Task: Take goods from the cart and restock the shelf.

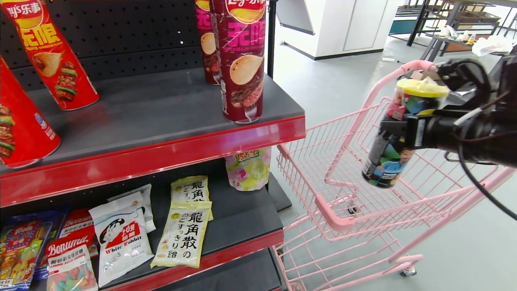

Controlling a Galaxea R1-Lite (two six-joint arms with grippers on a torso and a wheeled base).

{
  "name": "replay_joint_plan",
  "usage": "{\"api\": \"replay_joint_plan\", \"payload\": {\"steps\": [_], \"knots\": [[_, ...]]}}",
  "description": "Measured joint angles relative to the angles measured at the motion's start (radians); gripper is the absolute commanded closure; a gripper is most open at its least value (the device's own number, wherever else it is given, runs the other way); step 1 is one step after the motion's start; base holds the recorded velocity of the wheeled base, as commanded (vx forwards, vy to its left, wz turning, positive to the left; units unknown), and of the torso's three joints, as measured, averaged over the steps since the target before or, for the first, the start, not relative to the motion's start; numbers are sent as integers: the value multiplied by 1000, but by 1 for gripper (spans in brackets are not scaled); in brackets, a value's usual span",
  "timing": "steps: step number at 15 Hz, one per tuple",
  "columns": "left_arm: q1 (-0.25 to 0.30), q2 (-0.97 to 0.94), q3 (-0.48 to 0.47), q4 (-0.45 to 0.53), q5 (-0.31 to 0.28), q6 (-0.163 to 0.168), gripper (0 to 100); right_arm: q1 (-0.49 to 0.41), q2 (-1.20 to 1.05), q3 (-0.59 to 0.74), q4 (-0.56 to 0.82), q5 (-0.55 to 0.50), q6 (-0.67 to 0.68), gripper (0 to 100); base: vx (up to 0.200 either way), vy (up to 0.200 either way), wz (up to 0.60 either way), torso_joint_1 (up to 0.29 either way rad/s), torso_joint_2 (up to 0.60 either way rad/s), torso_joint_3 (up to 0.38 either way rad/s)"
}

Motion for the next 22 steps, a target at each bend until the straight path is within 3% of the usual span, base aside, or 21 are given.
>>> {"api": "replay_joint_plan", "payload": {"steps": [3, 4, 7, 8, 10, 15, 22], "knots": [[0, 59, -20, -56, -5, 1, 0, 2, -218, 34, 216, -15, -20, 100, 0, 0, 0, 0, 0, 0], [-2, 69, -22, -58, -6, 18, 0, 2, -295, 63, 273, -18, -24, 100, 0, 0, 0, 0, 0, 0], [-2, 86, -24, -60, 1, 110, 0, 0, -470, 158, 371, -23, -30, 100, 0, 0, 0, 0, 0, 0], [0, 88, -24, -60, 8, 117, 0, -4, -499, 180, 369, -23, -30, 100, 0, 0, 0, 0, 0, 0], [0, 90, -24, -60, 37, 118, 0, -20, -534, 205, 371, -23, -32, 100, -100, 0, 0, 4, 4, 1], [0, 85, -24, -60, 44, 119, 0, -42, -562, 213, 369, -19, -52, 100, -200, 0, 0, 0, 0, 6], [-1, 66, -18, -58, 44, 120, 0, -43, -574, 239, 363, -19, -85, 100, 0, 0, 0, 58, -220, -164]]}}
